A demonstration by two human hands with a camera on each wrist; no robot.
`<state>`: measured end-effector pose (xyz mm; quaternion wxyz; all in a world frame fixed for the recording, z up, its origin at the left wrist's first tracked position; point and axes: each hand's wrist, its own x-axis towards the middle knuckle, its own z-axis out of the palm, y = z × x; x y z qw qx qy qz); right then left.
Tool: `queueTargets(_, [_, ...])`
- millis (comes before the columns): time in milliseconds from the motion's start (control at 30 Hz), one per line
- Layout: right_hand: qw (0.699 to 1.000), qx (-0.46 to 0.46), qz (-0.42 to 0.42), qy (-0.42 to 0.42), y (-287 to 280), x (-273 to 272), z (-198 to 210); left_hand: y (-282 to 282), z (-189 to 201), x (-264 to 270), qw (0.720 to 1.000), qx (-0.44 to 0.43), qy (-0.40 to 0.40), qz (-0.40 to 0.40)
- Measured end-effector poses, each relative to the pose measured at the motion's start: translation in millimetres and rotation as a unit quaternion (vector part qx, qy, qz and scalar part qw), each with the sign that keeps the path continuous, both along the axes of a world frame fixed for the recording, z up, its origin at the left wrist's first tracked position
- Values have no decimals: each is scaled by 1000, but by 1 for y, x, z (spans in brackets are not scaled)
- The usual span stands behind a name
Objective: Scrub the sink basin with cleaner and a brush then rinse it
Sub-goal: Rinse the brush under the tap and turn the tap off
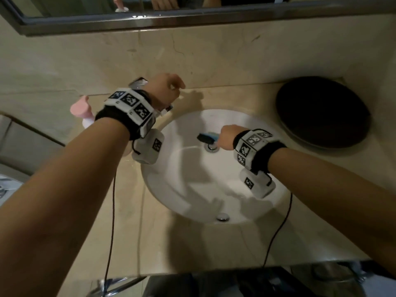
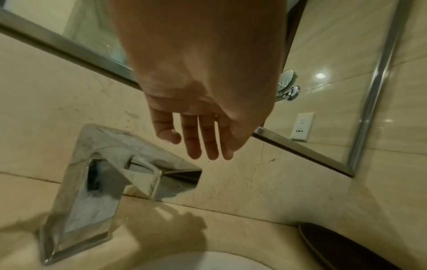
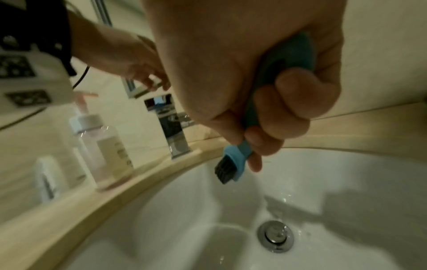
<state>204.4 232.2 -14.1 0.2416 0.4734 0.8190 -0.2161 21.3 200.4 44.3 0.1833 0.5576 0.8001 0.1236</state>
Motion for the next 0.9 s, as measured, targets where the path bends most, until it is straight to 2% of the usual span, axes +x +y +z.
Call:
queueTargets(133, [998,46,30,-23,-4,25,-6,-12,1,13,1000,0,-22,8])
queueTargets(233, [998,51,9,-24,-7,38,-11,-15,1,23,1000,-3,-17,13])
queueTargets(333, [998,38,-42,6,-12,51,-7,-13,-1,38,998,-7,-56,8])
queueTargets(467, [984,-5,-148,101,-6,74,-4,-1,-4,70,994,1,-109,-6])
queueTargets(533, [952,-72,-244,171,0,87,-3,8,-4,92,993,11,-122,4])
queueTargets(600, [896,-138,-350,236,6,102,4,19,-5,116,991,-3,-134,7])
queueTargets(667, [839,-169,-422,300,12,117,12,29,-6,142,993,-62,-98,-13])
queueTargets(767, [768,-160,-484,388,26,141,10,46,-20,175,989,-142,-18,-47])
queueTargets(833, [727,-136,-524,423,37,152,4,57,-27,198,981,-172,-45,-71])
queueTargets(900, [690,-128,-557,444,46,160,-3,61,-31,217,968,-198,-128,-90])
